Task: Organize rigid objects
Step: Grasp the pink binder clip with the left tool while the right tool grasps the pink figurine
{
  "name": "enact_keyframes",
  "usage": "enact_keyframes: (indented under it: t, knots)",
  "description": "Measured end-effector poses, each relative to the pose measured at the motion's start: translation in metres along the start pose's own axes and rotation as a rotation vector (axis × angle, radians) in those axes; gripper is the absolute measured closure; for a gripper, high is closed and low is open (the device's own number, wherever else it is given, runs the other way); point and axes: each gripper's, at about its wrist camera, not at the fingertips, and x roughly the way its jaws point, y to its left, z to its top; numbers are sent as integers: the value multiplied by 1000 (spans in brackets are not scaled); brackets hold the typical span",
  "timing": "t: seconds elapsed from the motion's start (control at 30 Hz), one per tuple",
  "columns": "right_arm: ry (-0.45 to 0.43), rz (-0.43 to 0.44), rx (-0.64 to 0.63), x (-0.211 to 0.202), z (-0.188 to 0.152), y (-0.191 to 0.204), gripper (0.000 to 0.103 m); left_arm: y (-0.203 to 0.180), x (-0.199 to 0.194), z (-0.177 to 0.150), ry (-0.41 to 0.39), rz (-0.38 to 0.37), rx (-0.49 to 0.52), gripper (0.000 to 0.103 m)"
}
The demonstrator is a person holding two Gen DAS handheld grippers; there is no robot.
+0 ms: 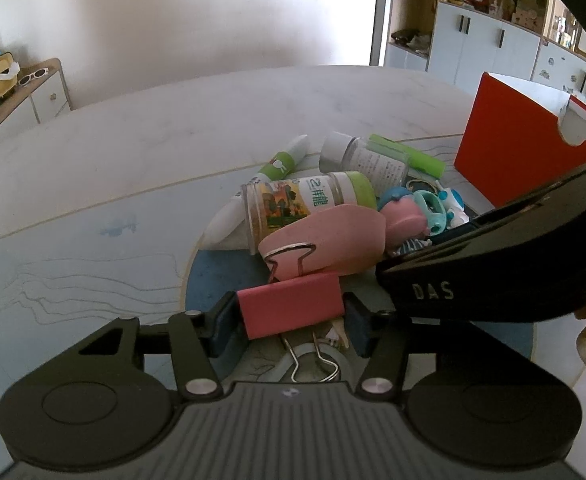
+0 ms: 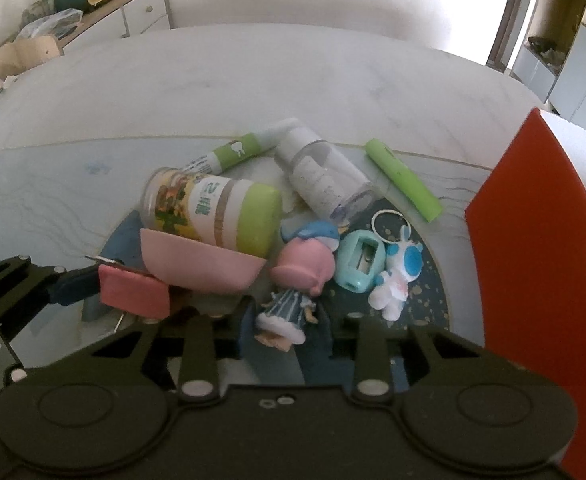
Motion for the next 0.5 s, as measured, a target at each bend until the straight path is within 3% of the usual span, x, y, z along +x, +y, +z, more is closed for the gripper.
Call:
enact_keyframes:
  t: [0.5]
  knots:
    - [-46, 103, 108, -48, -17, -16, 72, 12, -20, -2, 4, -39, -41, 50]
